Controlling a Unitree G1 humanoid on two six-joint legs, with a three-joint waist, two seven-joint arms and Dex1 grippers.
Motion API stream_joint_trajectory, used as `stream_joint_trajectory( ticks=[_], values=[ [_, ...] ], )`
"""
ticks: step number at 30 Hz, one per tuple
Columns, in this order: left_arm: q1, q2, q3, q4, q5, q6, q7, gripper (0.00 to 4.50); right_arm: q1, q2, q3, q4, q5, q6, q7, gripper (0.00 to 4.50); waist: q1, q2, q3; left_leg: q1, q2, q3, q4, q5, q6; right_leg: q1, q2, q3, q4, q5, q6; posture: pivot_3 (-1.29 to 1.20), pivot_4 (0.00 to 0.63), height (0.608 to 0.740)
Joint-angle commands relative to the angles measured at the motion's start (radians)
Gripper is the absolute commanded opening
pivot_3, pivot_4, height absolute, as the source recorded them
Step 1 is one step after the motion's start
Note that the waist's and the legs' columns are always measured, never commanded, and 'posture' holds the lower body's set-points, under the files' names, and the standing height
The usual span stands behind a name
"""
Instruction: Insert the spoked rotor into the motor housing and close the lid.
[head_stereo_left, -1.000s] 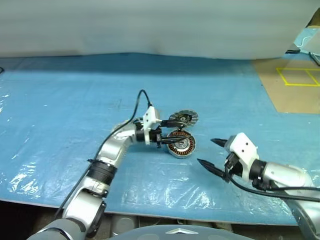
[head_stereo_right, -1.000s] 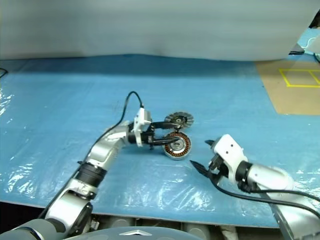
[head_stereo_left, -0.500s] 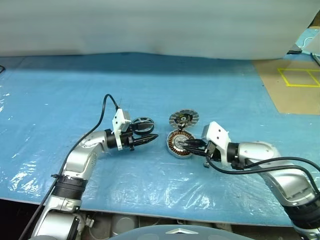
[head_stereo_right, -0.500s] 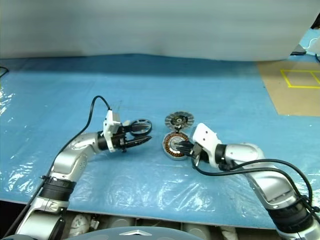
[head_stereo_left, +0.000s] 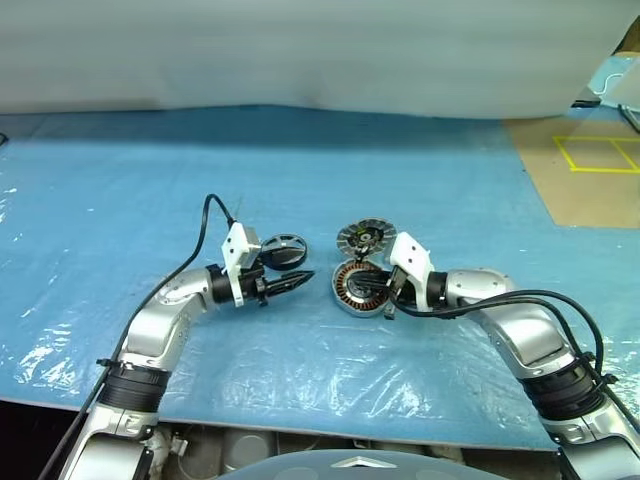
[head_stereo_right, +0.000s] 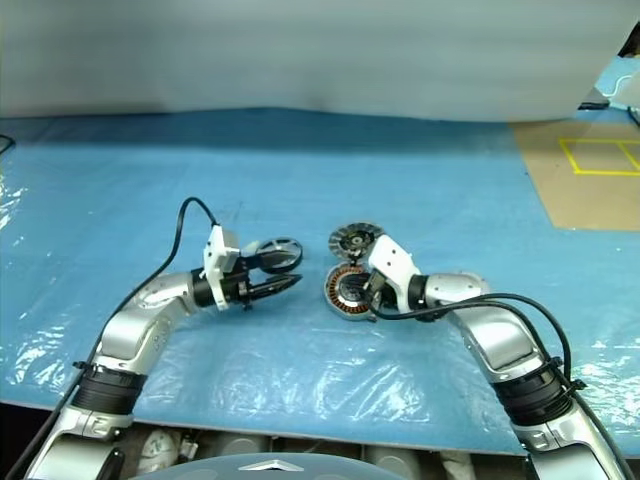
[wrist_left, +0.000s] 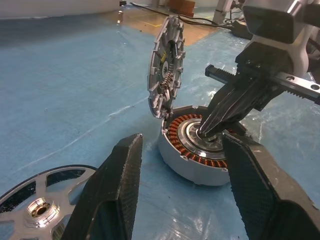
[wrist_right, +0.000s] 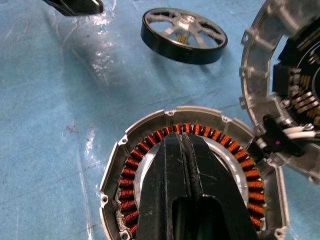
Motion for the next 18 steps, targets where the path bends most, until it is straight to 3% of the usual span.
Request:
stream_joint_trajectory(
  ticks=[1,10,18],
  values=[
    [0.014,0.027,0.017,-0.067,-0.056,0.005,-0.052,2.64,-0.007,0.008,-0.005,-0.004,-0.004,-0.031,0.013,0.01,0.000,0.000,0.000,0.000,0.000,0.001,0.000,0.000,0.000,0.000,0.000,0.000,0.000,0.000,0.000,0.00,0.150,0.740],
    [0.032,0.093,-0.018,-0.035,-0.052,-0.056,-0.200,2.64,0.012,0.008,-0.010,0.042,-0.013,-0.039,0.036,0.01,-0.001,0.000,0.000,0.001,0.000,0.002,0.000,0.000,0.000,0.000,0.000,0.001,0.000,0.000,0.000,0.00,0.150,0.740],
    [0.004,0.089,-0.040,0.021,0.000,-0.124,-0.215,2.64,0.044,0.053,0.034,0.115,-0.049,-0.048,0.018,0.01,-0.013,-0.002,-0.001,0.006,0.001,0.003,0.000,-0.002,0.003,0.004,0.000,0.001,0.001,0.000,-0.001,0.00,0.150,0.740]
  ],
)
